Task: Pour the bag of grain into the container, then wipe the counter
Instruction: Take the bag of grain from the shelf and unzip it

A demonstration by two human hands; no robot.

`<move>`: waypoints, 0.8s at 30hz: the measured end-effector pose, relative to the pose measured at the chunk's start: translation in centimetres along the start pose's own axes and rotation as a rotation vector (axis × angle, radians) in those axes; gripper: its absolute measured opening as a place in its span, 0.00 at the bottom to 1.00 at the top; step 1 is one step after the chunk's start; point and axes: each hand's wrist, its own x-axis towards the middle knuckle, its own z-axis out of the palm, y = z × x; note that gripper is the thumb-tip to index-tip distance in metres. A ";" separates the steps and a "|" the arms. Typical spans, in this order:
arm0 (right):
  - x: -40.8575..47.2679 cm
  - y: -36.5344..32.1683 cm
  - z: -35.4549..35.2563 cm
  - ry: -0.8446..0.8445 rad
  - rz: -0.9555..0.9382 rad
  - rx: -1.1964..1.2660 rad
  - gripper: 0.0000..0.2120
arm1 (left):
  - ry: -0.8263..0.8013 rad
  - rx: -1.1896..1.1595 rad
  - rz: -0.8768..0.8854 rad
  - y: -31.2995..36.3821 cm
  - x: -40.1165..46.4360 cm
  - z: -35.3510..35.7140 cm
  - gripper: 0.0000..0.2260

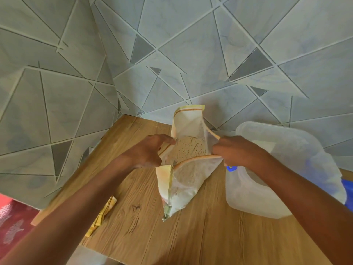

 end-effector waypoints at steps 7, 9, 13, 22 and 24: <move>0.2 0.2 0.6 0.139 -0.016 -0.029 0.12 | 0.173 -0.077 0.081 1.0 -2.1 3.2 0.22; 0.6 0.4 1.4 0.191 -0.017 -0.009 0.11 | 0.193 0.005 0.063 1.1 -2.9 4.6 0.21; 1.3 0.4 1.8 0.288 -0.080 -0.004 0.06 | 0.279 -0.008 0.121 1.0 -4.3 6.5 0.11; 3.2 -0.8 1.4 0.523 -0.229 0.050 0.07 | 0.177 0.024 0.304 -0.4 -7.9 7.4 0.05; 3.5 -1.7 0.8 0.489 -0.310 0.006 0.09 | 0.192 0.037 0.268 -0.6 -8.2 7.8 0.06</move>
